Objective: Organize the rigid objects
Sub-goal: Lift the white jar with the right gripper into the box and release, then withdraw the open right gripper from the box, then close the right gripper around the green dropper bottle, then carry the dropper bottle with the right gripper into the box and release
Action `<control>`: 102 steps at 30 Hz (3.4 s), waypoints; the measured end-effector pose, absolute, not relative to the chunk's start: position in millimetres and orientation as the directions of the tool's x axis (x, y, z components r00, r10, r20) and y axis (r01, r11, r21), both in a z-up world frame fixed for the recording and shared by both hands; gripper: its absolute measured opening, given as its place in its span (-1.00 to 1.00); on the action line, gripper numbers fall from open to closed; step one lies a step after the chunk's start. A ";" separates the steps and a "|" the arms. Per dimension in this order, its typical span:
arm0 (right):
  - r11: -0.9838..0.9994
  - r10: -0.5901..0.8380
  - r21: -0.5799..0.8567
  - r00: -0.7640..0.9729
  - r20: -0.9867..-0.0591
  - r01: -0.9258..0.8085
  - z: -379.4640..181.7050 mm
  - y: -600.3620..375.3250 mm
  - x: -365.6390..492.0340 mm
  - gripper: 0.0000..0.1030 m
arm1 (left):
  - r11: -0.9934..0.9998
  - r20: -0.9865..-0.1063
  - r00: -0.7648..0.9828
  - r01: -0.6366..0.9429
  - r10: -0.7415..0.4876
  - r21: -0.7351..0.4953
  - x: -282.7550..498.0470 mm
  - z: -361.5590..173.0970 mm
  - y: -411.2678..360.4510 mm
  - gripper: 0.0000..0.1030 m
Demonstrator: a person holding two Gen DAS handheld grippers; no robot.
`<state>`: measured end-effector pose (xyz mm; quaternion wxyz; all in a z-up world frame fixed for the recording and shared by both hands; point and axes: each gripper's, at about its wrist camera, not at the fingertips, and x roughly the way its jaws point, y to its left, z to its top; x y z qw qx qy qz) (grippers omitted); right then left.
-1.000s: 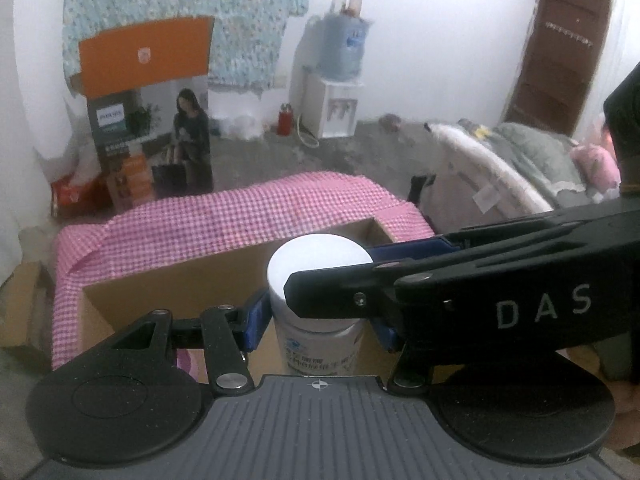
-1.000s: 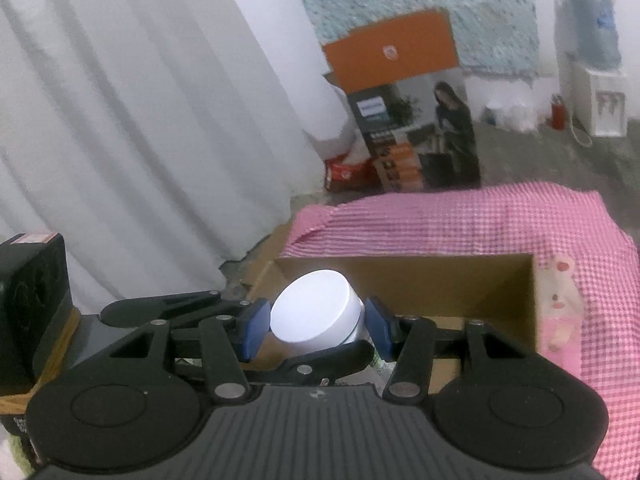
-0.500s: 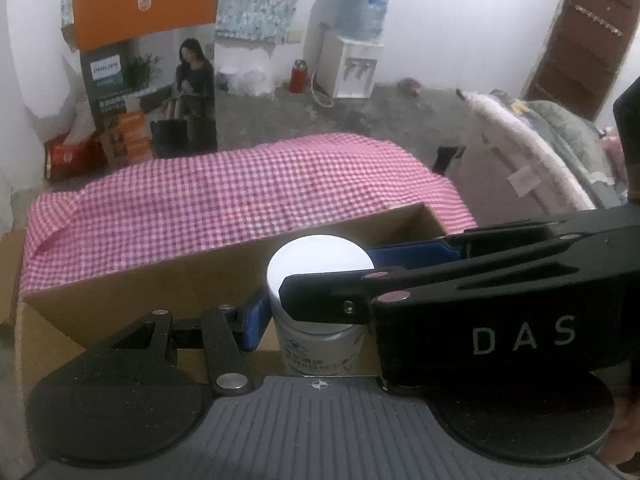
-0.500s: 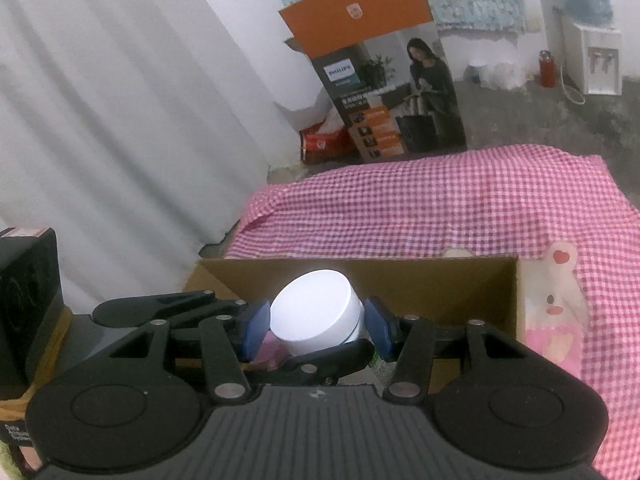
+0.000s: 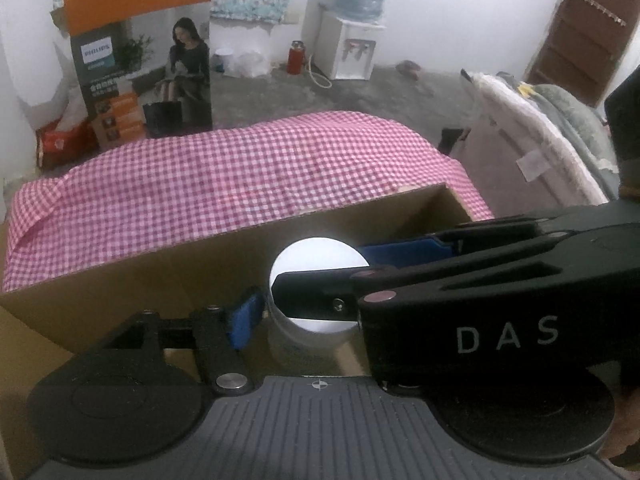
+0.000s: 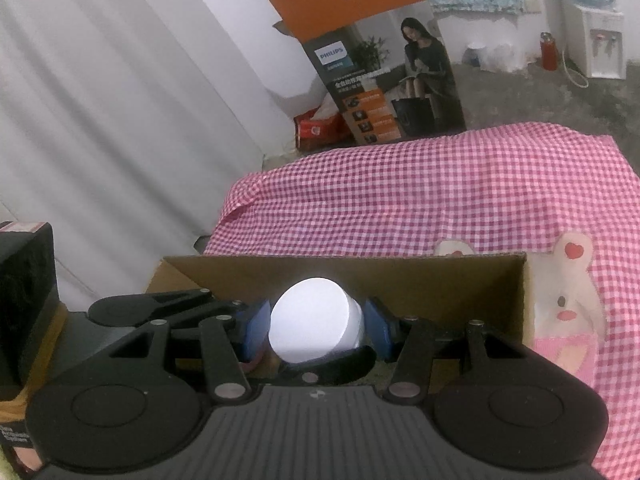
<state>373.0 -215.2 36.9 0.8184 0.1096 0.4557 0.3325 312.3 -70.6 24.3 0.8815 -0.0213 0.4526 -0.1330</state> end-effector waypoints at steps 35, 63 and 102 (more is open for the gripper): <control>0.892 0.407 0.013 0.792 -0.455 -0.451 150.2 -266.6 102.1 1.00 | 0.919 -0.629 0.679 0.194 -0.378 -0.343 107.9 84.4 2.2 1.00; 0.726 0.642 0.257 0.495 -0.585 -0.638 35.4 -156.8 106.2 0.62 | 0.990 -0.659 0.739 0.127 -0.138 -0.065 66.7 -34.7 2.4 0.62; 0.707 0.626 0.304 0.365 -0.689 -0.639 9.4 -135.8 128.0 -0.32 | 0.969 -0.631 0.745 0.245 -0.214 -0.040 65.4 -51.4 -11.1 -0.38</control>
